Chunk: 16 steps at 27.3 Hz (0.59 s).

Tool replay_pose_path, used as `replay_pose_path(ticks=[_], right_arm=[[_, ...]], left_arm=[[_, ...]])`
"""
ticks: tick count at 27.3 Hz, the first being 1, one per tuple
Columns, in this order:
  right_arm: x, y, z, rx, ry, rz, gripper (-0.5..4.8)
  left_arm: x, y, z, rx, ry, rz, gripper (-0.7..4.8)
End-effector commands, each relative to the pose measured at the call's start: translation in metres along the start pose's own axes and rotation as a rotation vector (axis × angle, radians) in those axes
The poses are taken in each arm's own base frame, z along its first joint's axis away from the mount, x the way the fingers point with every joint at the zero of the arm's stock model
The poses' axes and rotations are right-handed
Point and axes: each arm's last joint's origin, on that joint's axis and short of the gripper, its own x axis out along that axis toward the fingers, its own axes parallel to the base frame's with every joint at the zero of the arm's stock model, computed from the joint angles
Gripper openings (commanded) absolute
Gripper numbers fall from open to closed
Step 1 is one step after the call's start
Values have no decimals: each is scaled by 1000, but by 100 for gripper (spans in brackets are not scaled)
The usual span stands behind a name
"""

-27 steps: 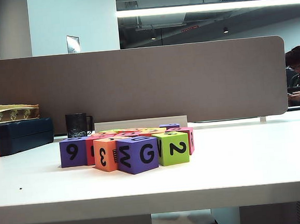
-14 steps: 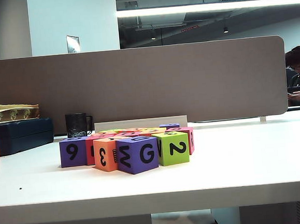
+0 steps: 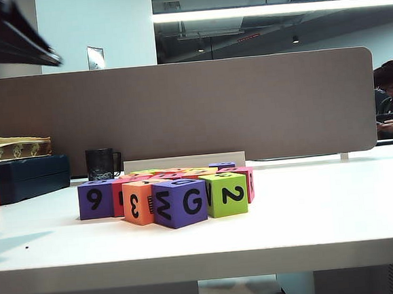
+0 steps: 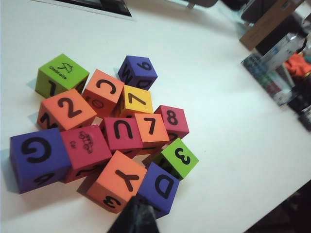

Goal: Select the appropriate blocks from the scattered letter blocks on the table and arrange them in a row to spell out "23".

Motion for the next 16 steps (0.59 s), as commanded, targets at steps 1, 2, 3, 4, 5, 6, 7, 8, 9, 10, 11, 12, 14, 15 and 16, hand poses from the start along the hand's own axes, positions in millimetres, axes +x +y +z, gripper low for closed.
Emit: replay_pose_path(ticks=[1, 2, 3, 4, 5, 6, 7, 8, 9, 10, 11, 12, 14, 15, 16], right_arm=[[0, 0, 2, -11, -8, 0, -1], [0, 0, 2, -11, -8, 0, -1], [0, 0, 2, -11, -8, 0, -1], [0, 0, 2, -11, -8, 0, -1], [0, 0, 2, -11, -8, 0, -1], [0, 0, 2, -11, -8, -1, -1], [0, 0, 2, -11, -8, 0, -1], [0, 0, 1, -11, -8, 0, -1], [0, 0, 1, -10, -6, 1, -1], [0, 0, 1, -8, -5, 0, -1], [0, 0, 1, -7, -3, 0, -1], [0, 0, 1, -5, -2, -2, -1], [0, 0, 1, -3, 0, -2, -1], [0, 0, 0, -1, 3, -1, -1], [0, 0, 0, 3, 7, 0, -1]], left_arm=[[26, -11, -3, 37, 52, -3, -6], [38, -15, -7, 54, 95, -23, -6], [43, -17, -9, 56, 114, -32, -6], [50, -20, -12, 60, 137, -37, -6], [55, -22, -14, 64, 155, -43, -6], [60, -25, -16, 73, 169, -49, -6], [65, -28, -17, 96, 185, -59, -6], [69, -31, -18, 111, 196, -63, -6], [73, -35, -20, 133, 212, -68, -6], [77, -39, -20, 144, 223, -66, -6], [80, -43, -21, 150, 237, -62, -6], [84, -47, -21, 156, 254, -56, -6], [90, -53, -22, 181, 282, -56, -6], [93, -57, -22, 193, 301, -57, -6], [95, -59, -23, 204, 316, -61, -6]])
